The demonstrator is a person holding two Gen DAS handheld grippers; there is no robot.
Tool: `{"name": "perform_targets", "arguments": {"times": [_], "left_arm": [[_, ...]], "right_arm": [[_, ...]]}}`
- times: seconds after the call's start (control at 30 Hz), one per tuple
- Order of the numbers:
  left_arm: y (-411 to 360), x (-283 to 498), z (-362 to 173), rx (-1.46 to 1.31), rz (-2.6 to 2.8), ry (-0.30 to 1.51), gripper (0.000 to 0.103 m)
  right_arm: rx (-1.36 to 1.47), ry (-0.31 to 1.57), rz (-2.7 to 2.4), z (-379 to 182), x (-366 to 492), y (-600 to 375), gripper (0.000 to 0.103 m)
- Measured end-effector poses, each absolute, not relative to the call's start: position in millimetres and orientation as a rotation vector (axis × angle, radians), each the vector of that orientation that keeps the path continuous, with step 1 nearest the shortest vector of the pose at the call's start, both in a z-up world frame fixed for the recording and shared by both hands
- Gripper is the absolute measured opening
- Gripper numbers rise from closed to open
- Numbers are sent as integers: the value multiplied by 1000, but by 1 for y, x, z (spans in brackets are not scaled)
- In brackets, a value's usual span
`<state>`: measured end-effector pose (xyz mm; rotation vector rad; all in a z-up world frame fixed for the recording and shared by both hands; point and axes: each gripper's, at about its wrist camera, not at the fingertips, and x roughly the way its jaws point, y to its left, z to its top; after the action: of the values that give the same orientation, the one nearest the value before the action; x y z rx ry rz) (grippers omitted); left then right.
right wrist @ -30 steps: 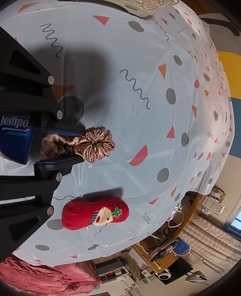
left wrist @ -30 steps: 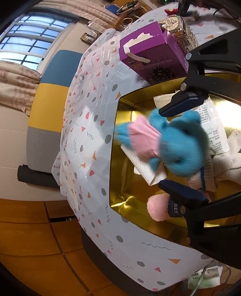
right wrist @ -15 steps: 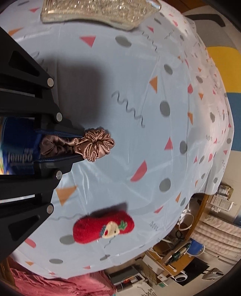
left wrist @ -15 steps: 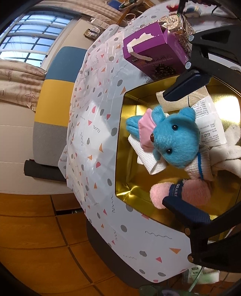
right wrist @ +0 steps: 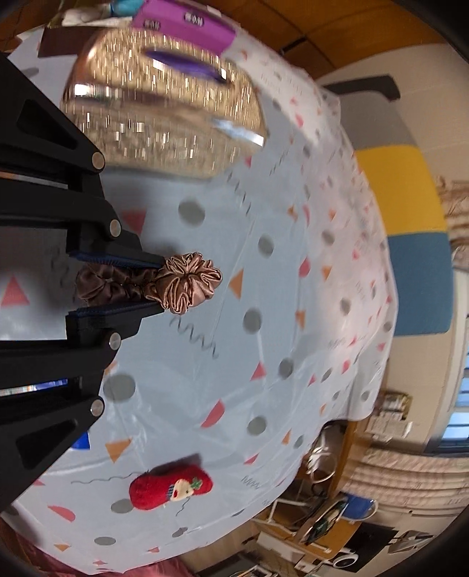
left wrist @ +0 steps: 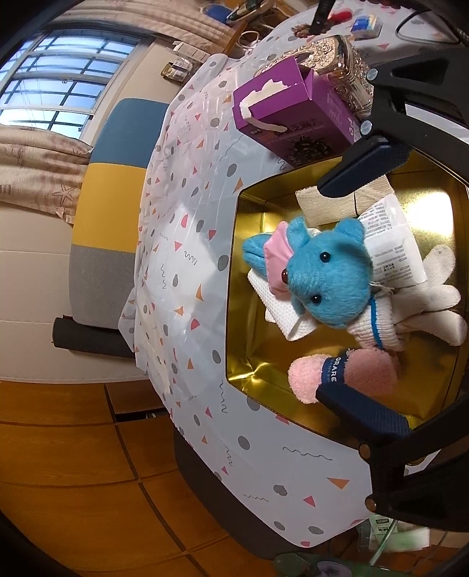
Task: Organize soft objects
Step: 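Carry the brown scrunchie into the gold tray and open the right tool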
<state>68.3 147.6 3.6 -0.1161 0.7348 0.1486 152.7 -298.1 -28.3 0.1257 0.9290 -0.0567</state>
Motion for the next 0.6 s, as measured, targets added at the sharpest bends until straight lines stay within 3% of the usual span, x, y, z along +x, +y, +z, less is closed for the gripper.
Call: {"name": "perform_targets", "arguments": {"times": [0.6], "left_arm": [[154,59,2,-118,156,735,103]], "right_arm": [[141,666,248,64,101,-192,17]]}}
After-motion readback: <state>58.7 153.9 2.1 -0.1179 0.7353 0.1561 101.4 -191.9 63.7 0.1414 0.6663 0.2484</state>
